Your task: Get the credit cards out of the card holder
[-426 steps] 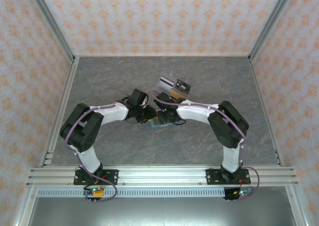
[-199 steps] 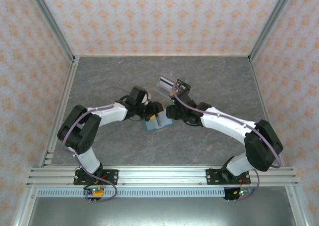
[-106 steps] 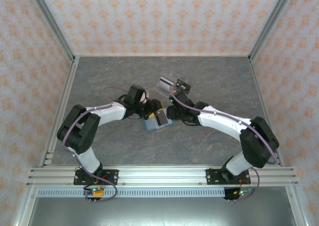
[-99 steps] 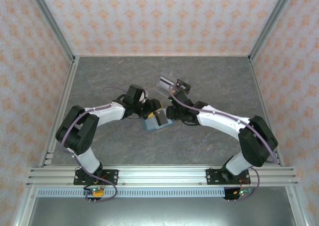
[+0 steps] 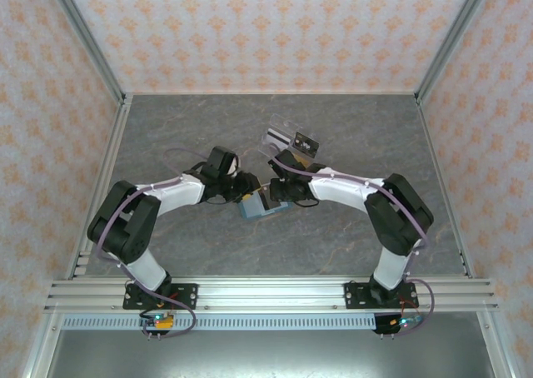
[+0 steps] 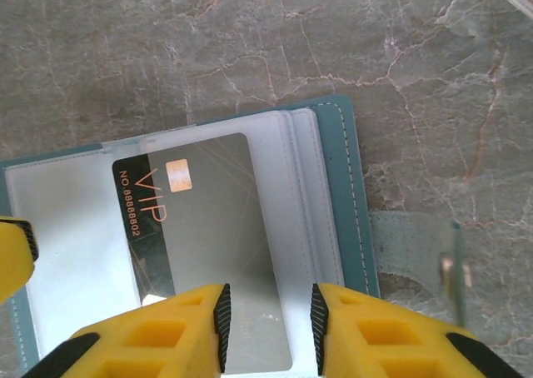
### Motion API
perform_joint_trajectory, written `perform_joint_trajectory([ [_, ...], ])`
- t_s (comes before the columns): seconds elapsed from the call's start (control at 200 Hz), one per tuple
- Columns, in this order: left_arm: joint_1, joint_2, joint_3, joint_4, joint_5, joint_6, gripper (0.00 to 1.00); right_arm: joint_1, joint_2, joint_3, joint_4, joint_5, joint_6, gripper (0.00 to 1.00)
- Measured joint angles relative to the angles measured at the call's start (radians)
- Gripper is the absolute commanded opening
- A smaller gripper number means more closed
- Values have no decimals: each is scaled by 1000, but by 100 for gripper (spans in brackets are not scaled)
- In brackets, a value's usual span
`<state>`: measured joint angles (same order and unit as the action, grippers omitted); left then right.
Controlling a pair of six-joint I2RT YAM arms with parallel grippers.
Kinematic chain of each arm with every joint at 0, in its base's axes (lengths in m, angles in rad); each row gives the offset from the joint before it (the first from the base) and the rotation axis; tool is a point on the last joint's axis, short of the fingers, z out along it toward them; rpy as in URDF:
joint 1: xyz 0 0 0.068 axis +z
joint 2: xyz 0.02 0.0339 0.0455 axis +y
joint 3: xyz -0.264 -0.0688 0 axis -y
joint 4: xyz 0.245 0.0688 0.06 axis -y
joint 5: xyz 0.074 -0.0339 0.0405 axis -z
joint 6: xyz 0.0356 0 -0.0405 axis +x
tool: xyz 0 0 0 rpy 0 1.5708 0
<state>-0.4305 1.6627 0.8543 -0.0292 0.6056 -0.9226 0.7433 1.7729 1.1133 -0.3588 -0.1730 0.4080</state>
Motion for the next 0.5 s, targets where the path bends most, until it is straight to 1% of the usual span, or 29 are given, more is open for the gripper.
perform_joint_trajectory([
  [0.14, -2, 42, 0, 13, 16, 0, 32, 0, 25, 14, -11, 0, 0, 34],
  [0.3, -2, 50, 0, 23, 18, 8, 29, 0, 54, 18, -18, -3, 0, 34],
  [0.5, -2, 55, -1, 47, 19, 27, 28, 0, 65, 27, -23, -11, 0, 32],
])
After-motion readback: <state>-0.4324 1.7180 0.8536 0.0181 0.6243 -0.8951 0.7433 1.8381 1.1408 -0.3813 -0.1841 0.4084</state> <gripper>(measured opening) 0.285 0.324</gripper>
